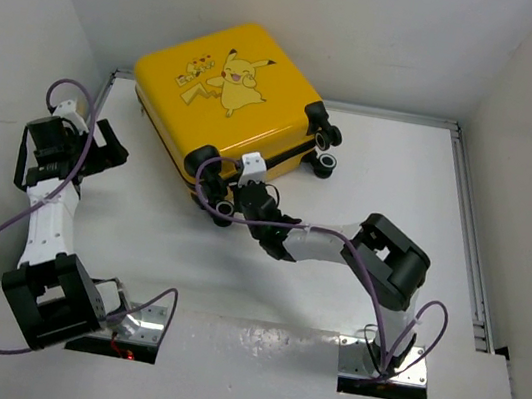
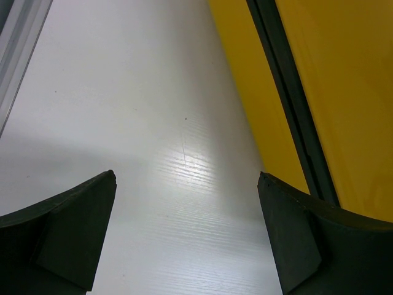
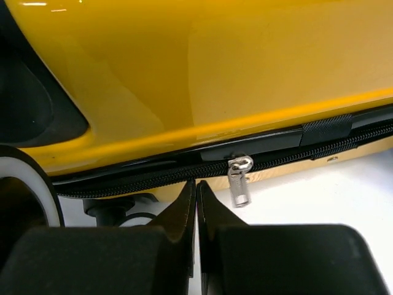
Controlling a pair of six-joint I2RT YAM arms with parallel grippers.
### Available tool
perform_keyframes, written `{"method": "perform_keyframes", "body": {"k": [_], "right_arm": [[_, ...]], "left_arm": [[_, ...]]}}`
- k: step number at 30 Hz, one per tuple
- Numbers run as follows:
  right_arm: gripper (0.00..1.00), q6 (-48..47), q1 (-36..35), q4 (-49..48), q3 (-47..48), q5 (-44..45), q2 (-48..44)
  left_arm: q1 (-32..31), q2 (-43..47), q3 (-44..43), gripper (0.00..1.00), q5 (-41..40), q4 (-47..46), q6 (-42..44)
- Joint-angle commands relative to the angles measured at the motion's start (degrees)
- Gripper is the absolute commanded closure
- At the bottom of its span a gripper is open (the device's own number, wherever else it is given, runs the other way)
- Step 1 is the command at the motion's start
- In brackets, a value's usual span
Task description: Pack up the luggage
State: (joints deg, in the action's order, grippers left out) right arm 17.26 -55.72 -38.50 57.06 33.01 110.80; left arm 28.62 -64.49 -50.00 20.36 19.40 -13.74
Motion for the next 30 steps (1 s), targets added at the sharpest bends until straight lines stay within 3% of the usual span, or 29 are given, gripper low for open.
{"method": "perform_keyframes", "body": {"k": [1,4,8,13,18,19,22,23,27,30], "right_arm": [[1.0,-1.61,0.44,-3.51,0.52,-0.58,-2.86],[1.0,-0.39,2.37,-1.59,-2.82,-4.43,-6.99],[1.0,6.9,8.08,6.68,-3.8,-17.26,-11.21],[1.0,11.3,14.49,11.25,-2.13,-32.53,-10.79],[1.0,12.37,16.35,12.91,-0.81,-40.64,-10.26],[0.95,12.1,15.91,13.88,-0.46,-40.66,-10.69],[0.68,10.96,14.07,15.56,-2.12,-34.09,-12.62],[0.66,10.17,11.89,15.3,-2.65,-29.46,-13.06],[0.56,10.16,8.62,14.42,-4.85,-24.84,-14.48],[0.43,9.11,6.34,11.45,-5.2,-20.82,-12.81]], "left_arm": [[0.91,0.24,-2.56,0.01,2.05,-2.17,1.43],[1.44,0.24,-2.56,0.01,3.63,-2.17,2.57],[1.44,0.24,-1.95,0.06,8.02,-1.65,3.98],[1.44,0.24,-1.42,0.08,13.12,-0.5,6.0],[0.91,1.91,-0.89,0.09,13.74,1.95,7.23],[0.91,1.91,-0.37,0.09,13.74,1.96,7.76],[0.91,2.61,-0.36,0.09,12.51,3.1,7.76],[0.91,2.61,0.16,0.09,11.9,3.1,7.76],[0.91,2.61,0.69,0.09,11.9,3.63,7.76],[0.91,2.61,0.69,0.09,11.9,3.63,7.76]]}}
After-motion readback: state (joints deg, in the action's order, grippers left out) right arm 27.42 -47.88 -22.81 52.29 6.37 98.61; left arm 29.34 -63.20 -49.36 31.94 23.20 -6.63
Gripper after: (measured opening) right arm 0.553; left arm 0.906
